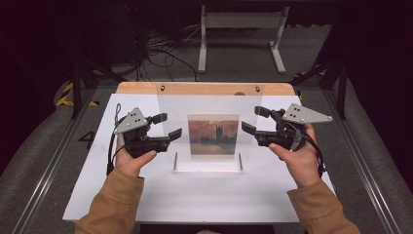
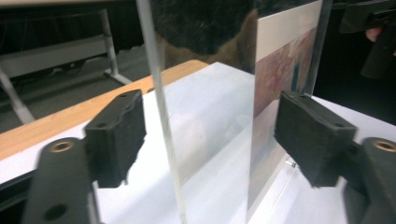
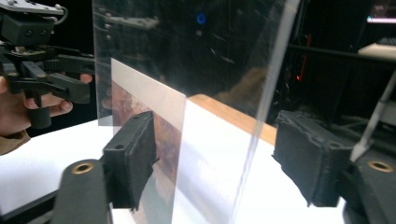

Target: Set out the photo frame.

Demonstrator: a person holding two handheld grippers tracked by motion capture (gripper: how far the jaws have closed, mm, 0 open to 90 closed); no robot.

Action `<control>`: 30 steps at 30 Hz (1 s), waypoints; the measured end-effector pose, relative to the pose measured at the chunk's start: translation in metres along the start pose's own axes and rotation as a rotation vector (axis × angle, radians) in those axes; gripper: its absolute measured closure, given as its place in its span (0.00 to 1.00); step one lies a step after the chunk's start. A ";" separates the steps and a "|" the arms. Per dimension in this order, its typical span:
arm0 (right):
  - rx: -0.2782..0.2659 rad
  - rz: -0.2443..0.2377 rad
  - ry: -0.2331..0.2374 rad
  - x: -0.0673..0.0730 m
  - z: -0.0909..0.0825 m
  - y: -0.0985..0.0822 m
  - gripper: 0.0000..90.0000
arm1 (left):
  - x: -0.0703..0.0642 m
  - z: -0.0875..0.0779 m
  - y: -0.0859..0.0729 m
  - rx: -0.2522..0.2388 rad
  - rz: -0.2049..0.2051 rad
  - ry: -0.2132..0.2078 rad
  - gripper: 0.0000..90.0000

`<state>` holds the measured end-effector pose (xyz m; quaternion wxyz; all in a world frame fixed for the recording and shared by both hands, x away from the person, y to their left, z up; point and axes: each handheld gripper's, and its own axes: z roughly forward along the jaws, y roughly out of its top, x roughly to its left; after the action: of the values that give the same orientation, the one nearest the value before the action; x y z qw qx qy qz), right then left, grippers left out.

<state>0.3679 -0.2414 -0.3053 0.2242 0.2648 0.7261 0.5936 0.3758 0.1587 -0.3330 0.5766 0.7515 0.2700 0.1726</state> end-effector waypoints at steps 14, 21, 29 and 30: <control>0.056 -0.026 -0.076 -0.008 -0.047 -0.002 0.18 | -0.002 -0.049 -0.015 0.037 0.027 0.069 0.18; 0.102 -0.024 -0.109 -0.016 -0.067 -0.012 0.11 | 0.004 -0.073 -0.032 0.064 0.018 0.143 0.13; 0.119 0.021 -0.160 -0.025 -0.089 -0.041 0.06 | 0.006 -0.085 -0.063 0.095 -0.009 0.172 0.10; 0.122 0.025 -0.157 -0.026 -0.090 -0.046 0.05 | 0.006 -0.085 -0.066 0.101 -0.008 0.174 0.09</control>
<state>0.3242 -0.3322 -0.3326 0.2565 0.3329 0.7378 0.5283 0.3183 0.2407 -0.3730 0.5131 0.7607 0.3305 0.2210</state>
